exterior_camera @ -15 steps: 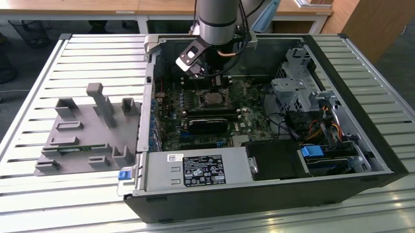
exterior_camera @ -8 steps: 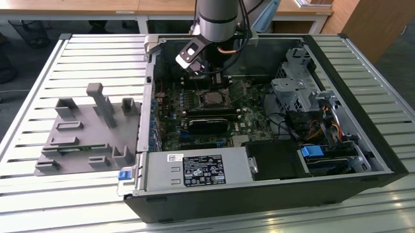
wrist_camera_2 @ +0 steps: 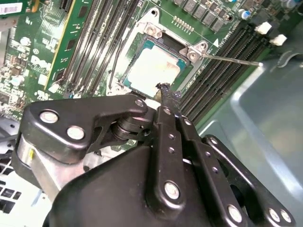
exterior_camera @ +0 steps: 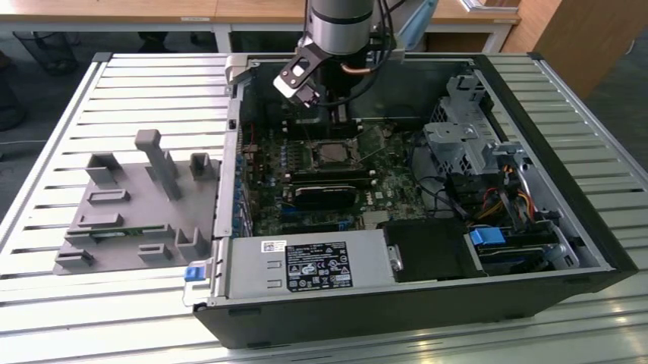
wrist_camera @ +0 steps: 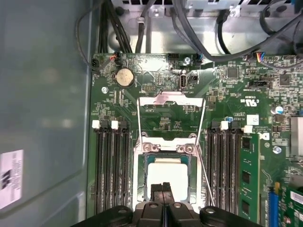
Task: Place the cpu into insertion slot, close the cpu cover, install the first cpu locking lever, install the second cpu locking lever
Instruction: 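Close the cpu cover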
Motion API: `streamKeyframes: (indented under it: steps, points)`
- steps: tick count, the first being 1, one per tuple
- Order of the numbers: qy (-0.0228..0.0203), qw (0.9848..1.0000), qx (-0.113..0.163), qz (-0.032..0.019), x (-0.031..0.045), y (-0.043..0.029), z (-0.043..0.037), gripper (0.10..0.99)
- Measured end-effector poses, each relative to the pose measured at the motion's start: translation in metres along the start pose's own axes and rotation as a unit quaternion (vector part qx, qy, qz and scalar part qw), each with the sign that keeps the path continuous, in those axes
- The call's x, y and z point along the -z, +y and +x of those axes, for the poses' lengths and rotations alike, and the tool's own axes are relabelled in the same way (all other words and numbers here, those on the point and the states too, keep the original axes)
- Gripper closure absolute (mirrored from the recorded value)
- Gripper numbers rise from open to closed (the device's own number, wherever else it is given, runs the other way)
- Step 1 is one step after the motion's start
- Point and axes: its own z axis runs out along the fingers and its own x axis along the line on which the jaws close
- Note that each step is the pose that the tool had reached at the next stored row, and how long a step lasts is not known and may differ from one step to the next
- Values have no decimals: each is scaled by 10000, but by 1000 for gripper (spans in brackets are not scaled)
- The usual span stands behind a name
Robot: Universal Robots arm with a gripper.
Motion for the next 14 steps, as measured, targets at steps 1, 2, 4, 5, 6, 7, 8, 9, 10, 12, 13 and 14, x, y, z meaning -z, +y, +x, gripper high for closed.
streamKeyframes:
  steps: [1, 2, 4, 5, 6, 7, 8, 9, 10, 12, 13, 14]
  points:
    - [0, 10000, 0, 0, 28, 2, 2, 980]
    - [2, 10000, 0, 0, 59, 3, 3, 980]
    - [4, 10000, 0, 0, 117, 6, 6, 980]
    - [4, 10000, 0, 1, 134, 7, 7, 980]
    - [4, 10000, 0, 1, 141, 8, 5, 980]
    - [5, 10000, 1, 1, 142, 8, 0, 980]
    - [5, 10000, 0, 1, 142, 8, -11, 980]
    - [4, 10000, 0, 1, 144, 6, -27, 980]
    - [4, 10000, 0, 1, 145, 4, -43, 980]
    - [4, 10000, 0, 1, 147, -2, -78, 980]
    - [4, 10000, 0, 1, 148, -4, -91, 980]
    - [5, 10000, 0, 1, 148, -4, -100, 980]
